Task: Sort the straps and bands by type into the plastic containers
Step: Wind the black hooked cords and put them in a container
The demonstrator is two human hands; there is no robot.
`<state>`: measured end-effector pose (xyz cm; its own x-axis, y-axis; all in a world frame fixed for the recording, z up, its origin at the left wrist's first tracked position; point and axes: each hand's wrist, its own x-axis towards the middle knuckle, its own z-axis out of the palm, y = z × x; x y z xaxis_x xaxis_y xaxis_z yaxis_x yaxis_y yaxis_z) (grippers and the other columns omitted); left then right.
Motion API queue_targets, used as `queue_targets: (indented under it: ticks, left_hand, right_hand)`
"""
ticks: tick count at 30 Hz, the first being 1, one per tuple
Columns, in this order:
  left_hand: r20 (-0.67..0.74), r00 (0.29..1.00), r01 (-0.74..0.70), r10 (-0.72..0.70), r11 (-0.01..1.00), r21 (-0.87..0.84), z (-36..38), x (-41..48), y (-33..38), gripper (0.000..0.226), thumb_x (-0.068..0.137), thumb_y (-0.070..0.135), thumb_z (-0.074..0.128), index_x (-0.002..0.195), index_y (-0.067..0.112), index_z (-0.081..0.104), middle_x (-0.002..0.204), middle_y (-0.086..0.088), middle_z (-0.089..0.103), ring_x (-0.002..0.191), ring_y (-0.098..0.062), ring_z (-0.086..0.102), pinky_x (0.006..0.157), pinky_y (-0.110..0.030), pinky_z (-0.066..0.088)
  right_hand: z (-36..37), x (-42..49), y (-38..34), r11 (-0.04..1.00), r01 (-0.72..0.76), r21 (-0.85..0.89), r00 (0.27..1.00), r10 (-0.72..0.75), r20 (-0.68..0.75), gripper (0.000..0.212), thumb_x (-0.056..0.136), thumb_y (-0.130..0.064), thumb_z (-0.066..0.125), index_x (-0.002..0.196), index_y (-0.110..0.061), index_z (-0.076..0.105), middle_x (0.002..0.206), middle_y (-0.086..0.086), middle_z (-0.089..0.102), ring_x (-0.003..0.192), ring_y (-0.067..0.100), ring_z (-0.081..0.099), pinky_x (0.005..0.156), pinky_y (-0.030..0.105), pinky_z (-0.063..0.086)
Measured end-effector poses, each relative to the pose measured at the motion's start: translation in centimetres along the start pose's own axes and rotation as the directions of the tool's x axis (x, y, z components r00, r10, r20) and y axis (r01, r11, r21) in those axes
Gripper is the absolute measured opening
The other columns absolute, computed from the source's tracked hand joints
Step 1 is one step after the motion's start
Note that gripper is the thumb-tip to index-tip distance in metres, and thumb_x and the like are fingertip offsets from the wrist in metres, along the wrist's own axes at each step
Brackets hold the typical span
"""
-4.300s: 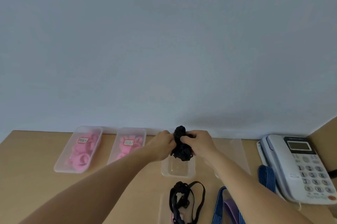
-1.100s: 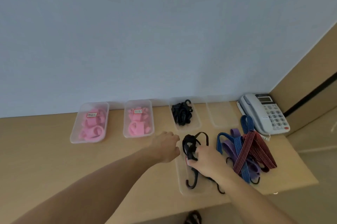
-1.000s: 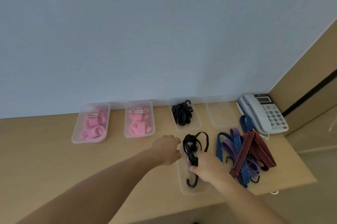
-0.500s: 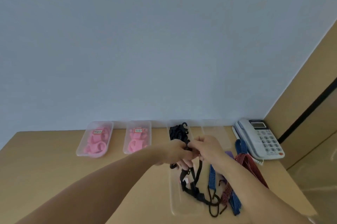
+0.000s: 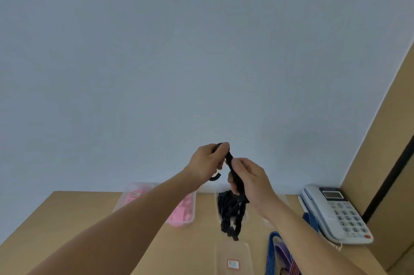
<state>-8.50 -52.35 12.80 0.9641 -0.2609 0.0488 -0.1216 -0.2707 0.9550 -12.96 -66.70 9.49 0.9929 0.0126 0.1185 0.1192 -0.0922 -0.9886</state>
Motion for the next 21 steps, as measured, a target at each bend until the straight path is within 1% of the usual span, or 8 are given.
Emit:
queue_targets:
  ticks: [3, 5, 7, 10, 12, 14, 17, 21]
  left_hand:
    - [-0.017, 0.998, 0.048, -0.055, 0.96, -0.278, 0.3, 0.1, 0.7, 0.037, 0.095, 0.032, 0.055, 0.084, -0.002, 0.048, 0.084, -0.02, 0.057, 0.064, -0.029, 0.057, 0.059, -0.036, 0.042]
    - [-0.053, 0.991, 0.08, -0.123, 0.859, -0.505, 0.2, 0.2, 1.3, 0.038, 0.099, 0.033, 0.053, 0.103, -0.005, 0.053, 0.098, -0.022, 0.07, 0.085, -0.037, 0.071, 0.076, -0.044, 0.053]
    - [-0.072, 0.989, 0.053, -0.129, 0.764, -0.643, 0.1, 0.1, 1.8, 0.037, 0.101, 0.032, 0.052, 0.102, -0.005, 0.056, 0.087, -0.019, 0.073, 0.085, -0.04, 0.071, 0.087, -0.051, 0.055]
    - [-0.149, 0.978, -0.014, -0.148, 0.66, -0.751, 0.3, 0.2, 2.5, 0.026, 0.098, 0.024, 0.059, 0.084, 0.003, 0.053, 0.064, -0.009, 0.056, 0.054, -0.026, 0.058, 0.069, -0.043, 0.059]
    - [-0.229, 0.964, -0.082, -0.138, 0.664, -0.744, 0.1, 0.5, 2.4, 0.022, 0.098, 0.019, 0.059, 0.083, 0.008, 0.049, 0.063, -0.005, 0.046, 0.049, -0.019, 0.048, 0.057, -0.035, 0.054]
    - [-0.318, 0.942, -0.134, -0.107, 0.748, -0.65, -0.3, 1.0, 2.0, 0.017, 0.098, 0.018, 0.057, 0.086, 0.009, 0.047, 0.063, -0.004, 0.045, 0.047, -0.017, 0.048, 0.058, -0.034, 0.052]
    - [-0.406, 0.912, -0.16, 0.058, 0.962, -0.222, -1.1, 1.0, 1.4, 0.01, 0.099, 0.024, 0.051, 0.105, 0.017, 0.048, 0.07, -0.006, 0.054, 0.052, -0.017, 0.055, 0.055, -0.027, 0.048]
    - [-0.305, 0.9, -0.232, 0.312, 0.934, 0.271, -1.3, 1.2, -0.4, 0.014, 0.1, 0.025, 0.049, 0.113, 0.022, 0.047, 0.078, 0.007, 0.053, 0.063, -0.012, 0.052, 0.06, -0.026, 0.041]
  right_hand:
    - [1.8, -0.4, -0.8, 0.997, 0.019, 0.08, 0.998, -0.015, -0.06, 0.013, 0.099, -0.021, 0.054, 0.109, -0.012, 0.055, 0.08, 0.011, 0.067, 0.057, 0.021, 0.058, 0.053, 0.03, 0.047]
    - [2.7, -0.7, -0.7, 0.997, -0.009, 0.078, 0.997, 0.014, -0.07, 0.014, 0.099, -0.02, 0.055, 0.107, -0.01, 0.051, 0.087, 0.014, 0.069, 0.055, 0.021, 0.059, 0.051, 0.032, 0.047]
    - [3.1, -1.1, -0.5, 1.0, -0.019, 0.025, 0.999, 0.02, -0.035, 0.015, 0.1, -0.024, 0.052, 0.104, -0.009, 0.051, 0.086, 0.013, 0.07, 0.05, 0.021, 0.056, 0.05, 0.032, 0.044]
    - [3.5, -1.6, -0.7, 1.0, -0.008, -0.004, 1.0, 0.008, 0.004, 0.018, 0.102, -0.027, 0.048, 0.101, -0.012, 0.056, 0.074, 0.009, 0.07, 0.048, 0.021, 0.05, 0.049, 0.029, 0.041]
    - [3.4, -1.7, -1.3, 0.999, -0.023, -0.022, 0.999, 0.023, 0.024, 0.016, 0.1, -0.03, 0.052, 0.103, -0.015, 0.058, 0.071, 0.007, 0.07, 0.05, 0.02, 0.051, 0.051, 0.03, 0.042]
    - [3.0, -1.8, -1.7, 0.992, -0.078, -0.098, 0.992, 0.087, 0.087, 0.018, 0.094, -0.03, 0.06, 0.107, -0.018, 0.057, 0.07, 0.005, 0.069, 0.055, 0.018, 0.054, 0.058, 0.029, 0.046]
    - [2.2, -1.5, -2.1, 0.951, -0.073, -0.302, 0.987, 0.113, 0.117, 0.022, 0.086, -0.027, 0.069, 0.103, -0.016, 0.06, 0.069, -0.001, 0.065, 0.059, 0.013, 0.056, 0.065, 0.029, 0.047]
    - [1.2, -0.6, -3.2, 0.909, 0.054, -0.413, 0.997, -0.028, 0.07, 0.018, 0.084, -0.024, 0.073, 0.101, -0.022, 0.066, 0.086, -0.005, 0.072, 0.069, 0.008, 0.063, 0.071, 0.028, 0.051]
